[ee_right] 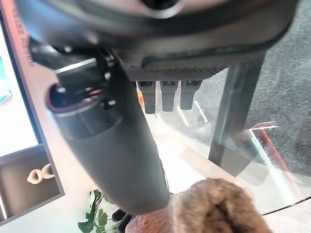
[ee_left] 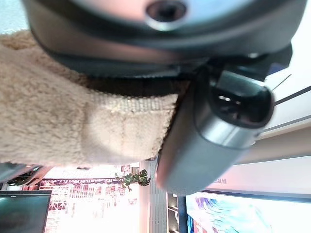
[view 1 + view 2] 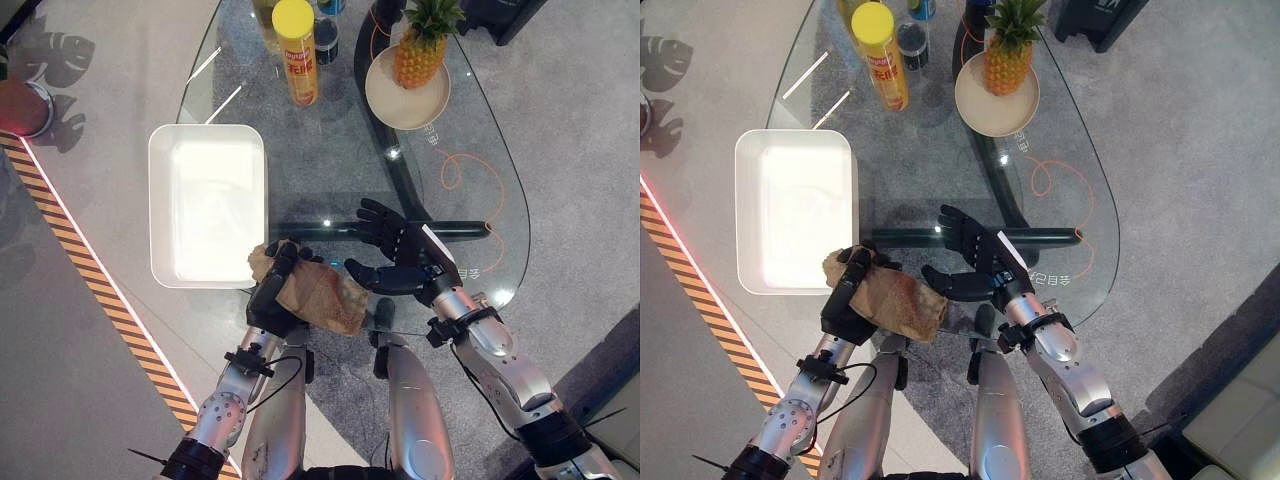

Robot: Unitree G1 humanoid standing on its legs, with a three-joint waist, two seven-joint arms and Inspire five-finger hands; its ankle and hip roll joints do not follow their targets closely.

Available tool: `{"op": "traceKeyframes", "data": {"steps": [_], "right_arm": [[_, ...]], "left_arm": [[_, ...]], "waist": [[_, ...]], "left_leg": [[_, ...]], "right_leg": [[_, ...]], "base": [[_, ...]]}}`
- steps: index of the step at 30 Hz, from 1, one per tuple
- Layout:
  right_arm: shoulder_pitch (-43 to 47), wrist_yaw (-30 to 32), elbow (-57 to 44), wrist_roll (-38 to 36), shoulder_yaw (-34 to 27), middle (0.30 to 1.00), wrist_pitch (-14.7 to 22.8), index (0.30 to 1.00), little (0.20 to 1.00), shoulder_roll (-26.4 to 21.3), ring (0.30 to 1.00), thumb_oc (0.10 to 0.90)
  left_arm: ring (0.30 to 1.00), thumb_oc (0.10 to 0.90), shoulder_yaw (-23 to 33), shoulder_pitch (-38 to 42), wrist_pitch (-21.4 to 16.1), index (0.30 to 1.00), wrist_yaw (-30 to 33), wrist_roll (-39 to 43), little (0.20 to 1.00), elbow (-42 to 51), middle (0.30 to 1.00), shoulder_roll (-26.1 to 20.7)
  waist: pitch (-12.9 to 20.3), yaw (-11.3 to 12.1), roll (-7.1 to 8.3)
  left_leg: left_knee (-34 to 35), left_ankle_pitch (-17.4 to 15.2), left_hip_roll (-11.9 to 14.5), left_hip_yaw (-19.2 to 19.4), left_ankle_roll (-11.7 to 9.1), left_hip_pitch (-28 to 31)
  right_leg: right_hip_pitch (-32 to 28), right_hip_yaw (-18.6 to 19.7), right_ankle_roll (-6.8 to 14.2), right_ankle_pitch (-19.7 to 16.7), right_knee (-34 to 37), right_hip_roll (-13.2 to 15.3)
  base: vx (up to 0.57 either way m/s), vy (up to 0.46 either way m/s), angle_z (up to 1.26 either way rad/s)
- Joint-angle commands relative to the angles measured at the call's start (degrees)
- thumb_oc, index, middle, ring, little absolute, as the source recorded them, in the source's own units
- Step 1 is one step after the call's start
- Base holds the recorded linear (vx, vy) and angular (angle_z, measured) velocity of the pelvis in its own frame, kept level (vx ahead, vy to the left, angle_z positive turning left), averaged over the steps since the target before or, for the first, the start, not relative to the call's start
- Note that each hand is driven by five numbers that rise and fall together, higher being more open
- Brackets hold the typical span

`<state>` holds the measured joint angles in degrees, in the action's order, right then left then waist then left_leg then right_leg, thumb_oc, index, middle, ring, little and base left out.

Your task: Wipe the table with a cloth and put it in the basket.

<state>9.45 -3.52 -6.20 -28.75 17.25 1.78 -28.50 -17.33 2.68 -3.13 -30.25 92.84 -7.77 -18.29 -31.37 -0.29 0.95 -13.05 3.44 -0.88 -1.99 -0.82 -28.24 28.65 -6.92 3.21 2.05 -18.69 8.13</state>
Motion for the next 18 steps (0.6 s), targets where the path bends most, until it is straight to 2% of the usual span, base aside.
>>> {"op": "traceKeyframes", "data": {"steps": [1,5,7,9,10,12,13,15,16,17,18], "right_arm": [[0.6,0.1,-9.7,-0.6,-2.8,0.9,6.4,0.9,0.9,-0.1,0.9,0.8],[0.2,-0.2,-9.5,-0.9,-3.4,0.9,6.3,0.9,0.9,0.0,0.9,0.8],[0.2,-0.1,-9.6,-0.9,-3.3,0.9,5.7,0.9,0.9,0.2,0.9,0.8],[0.0,-0.1,-9.2,-1.0,-3.2,0.9,4.8,0.9,0.9,0.4,0.9,0.8],[-0.1,-0.1,-9.0,-1.0,-3.3,0.9,4.6,0.9,0.9,0.4,0.9,0.8],[-0.5,-0.2,-8.2,-1.3,-3.4,0.9,2.8,0.9,0.9,0.3,0.9,0.8],[-0.6,-0.2,-8.1,-1.4,-3.4,0.9,2.6,0.9,0.9,0.3,0.9,0.8],[-1.8,-0.9,-6.7,-2.2,-3.6,0.9,0.5,0.9,0.9,0.5,0.9,0.8],[-2.0,-0.9,-6.4,-2.1,-3.6,0.9,0.2,0.9,0.9,0.5,0.9,0.8],[-2.7,-1.4,-5.4,-1.8,-3.7,0.9,-1.0,0.9,0.9,0.4,0.9,0.8],[-3.2,-1.8,-4.7,-1.7,-3.7,0.9,-1.7,0.9,0.9,0.5,0.9,0.8]], "left_arm": [[0.3,0.1,1.8,-2.5,0.5,0.3,-5.7,-2.5,0.2,10.7,0.3,1.4],[0.3,0.1,2.2,-2.6,0.3,0.3,-5.7,-2.8,0.2,10.7,0.3,1.3],[0.3,0.1,2.4,-2.5,-1.7,0.3,-5.4,-4.1,0.2,10.7,0.3,1.3],[0.3,0.1,3.1,-2.4,-6.0,0.3,-5.3,-6.4,0.2,10.6,0.3,1.1],[0.3,0.1,3.5,-2.3,-6.9,0.3,-5.1,-6.9,0.2,10.6,0.3,1.0],[0.3,0.1,5.0,-1.9,-12.4,0.3,-3.8,-10.0,0.2,10.7,0.3,0.4],[0.3,0.1,5.3,-1.9,-13.0,0.3,-3.6,-10.6,0.2,10.7,0.3,0.4],[0.3,0.1,7.7,-1.8,-18.7,0.3,0.1,-15.2,0.2,10.5,0.3,-0.3],[0.3,0.1,8.1,-1.8,-19.4,0.3,0.6,-16.1,0.2,10.5,0.3,-0.4],[0.3,0.1,9.9,-1.6,-22.0,0.3,3.8,-19.7,0.2,10.2,0.3,-1.0],[0.3,0.1,10.8,-1.5,-23.2,0.3,6.4,-21.1,0.2,10.1,0.3,-1.4]], "waist": [[1.6,0.4,1.05],[1.6,0.4,1.11],[1.6,0.4,1.07],[1.6,0.5,0.96],[1.6,0.5,0.92],[1.6,0.6,0.71],[1.6,0.6,0.67],[1.6,0.8,0.22],[1.6,0.8,0.14],[1.6,0.9,-0.21],[1.6,0.9,-0.41]], "left_leg": [[-3.6,-2.2,-0.2,6.5,3.6,0.2],[-3.4,-2.2,-0.2,6.5,3.6,0.2],[-3.3,-2.2,-0.1,6.6,3.6,0.2],[-3.5,-2.2,-0.2,6.6,3.6,0.1],[-3.5,-2.2,-0.2,6.6,3.6,0.1],[-3.7,-2.2,-0.3,6.5,3.5,0.0],[-3.7,-2.2,-0.3,6.5,3.5,0.0],[-3.9,-2.1,-0.5,6.4,3.4,0.0],[-3.9,-2.1,-0.5,6.3,3.4,0.0],[-4.2,-2.1,-0.7,6.2,3.3,-0.3],[-4.3,-2.1,-0.7,6.2,3.2,-0.4]], "right_leg": [[-2.1,1.2,-1.5,-5.3,3.3,-3.3],[-2.1,1.2,-1.4,-5.4,3.4,-3.3],[-2.0,1.3,-1.4,-5.4,3.4,-3.4],[-2.0,1.2,-1.5,-5.2,3.3,-3.3],[-2.0,1.2,-1.5,-5.2,3.2,-3.3],[-1.9,1.2,-1.6,-5.0,3.0,-3.2],[-1.9,1.3,-1.6,-5.0,3.0,-3.2],[-1.9,1.3,-1.8,-4.6,2.7,-3.2],[-1.9,1.3,-1.9,-4.6,2.7,-3.2],[-1.7,1.4,-2.0,-4.4,2.4,-3.1],[-1.5,1.4,-2.1,-4.3,2.2,-3.1]], "base": [[0.0,0.0,0.0],[0.0,0.0,0.0],[0.0,0.0,0.0],[0.0,0.0,0.0],[0.0,0.0,0.0],[0.0,0.0,0.0],[0.01,0.043,0.0],[0.02,0.054,0.0],[0.02,0.062,-0.01],[0.01,0.065,-0.01],[0.01,0.068,-0.01]]}}
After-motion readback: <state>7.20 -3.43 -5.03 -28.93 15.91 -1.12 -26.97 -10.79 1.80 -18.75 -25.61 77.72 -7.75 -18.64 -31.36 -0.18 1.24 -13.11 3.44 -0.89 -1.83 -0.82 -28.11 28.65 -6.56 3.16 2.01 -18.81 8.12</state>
